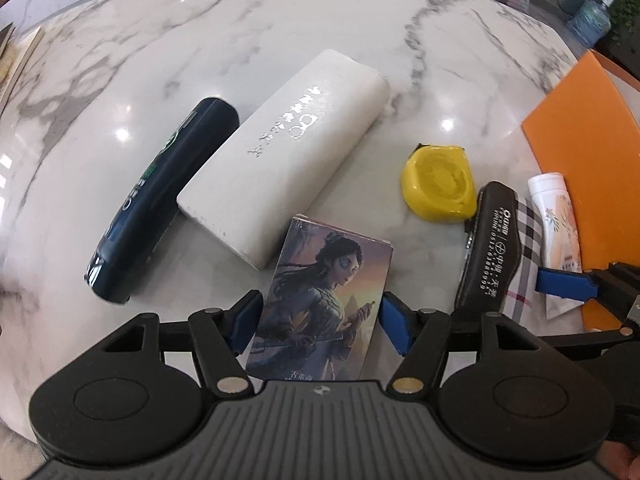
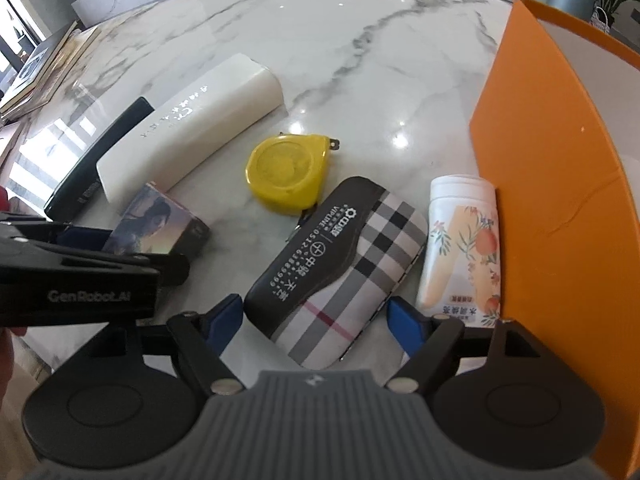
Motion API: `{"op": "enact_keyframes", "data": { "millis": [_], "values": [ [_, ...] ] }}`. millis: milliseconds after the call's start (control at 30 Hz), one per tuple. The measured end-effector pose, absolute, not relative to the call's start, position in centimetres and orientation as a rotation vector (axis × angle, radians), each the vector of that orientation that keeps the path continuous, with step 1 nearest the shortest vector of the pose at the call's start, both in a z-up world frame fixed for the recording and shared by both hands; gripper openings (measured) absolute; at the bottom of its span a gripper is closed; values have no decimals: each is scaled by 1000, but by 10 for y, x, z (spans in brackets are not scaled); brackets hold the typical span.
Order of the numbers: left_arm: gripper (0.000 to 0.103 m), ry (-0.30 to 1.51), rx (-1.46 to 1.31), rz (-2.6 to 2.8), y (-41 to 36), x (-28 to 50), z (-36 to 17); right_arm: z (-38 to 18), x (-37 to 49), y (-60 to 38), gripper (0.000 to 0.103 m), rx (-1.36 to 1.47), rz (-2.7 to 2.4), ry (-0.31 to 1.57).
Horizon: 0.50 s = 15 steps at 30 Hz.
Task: Organize rigid objects
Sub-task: 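Lower the left gripper around the anime-art card box and close it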
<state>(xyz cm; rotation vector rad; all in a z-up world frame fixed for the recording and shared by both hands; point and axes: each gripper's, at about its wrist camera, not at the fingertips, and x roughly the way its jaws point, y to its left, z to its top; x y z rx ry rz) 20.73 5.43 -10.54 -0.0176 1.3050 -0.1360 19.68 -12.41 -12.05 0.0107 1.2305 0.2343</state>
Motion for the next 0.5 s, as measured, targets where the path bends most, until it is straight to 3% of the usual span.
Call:
{"op": "enact_keyframes", "data": {
  "millis": [500],
  "values": [
    [72,1310,-11,-109,51,197,-107,-121,169,-115,66,-163,368,1236]
  ]
}}
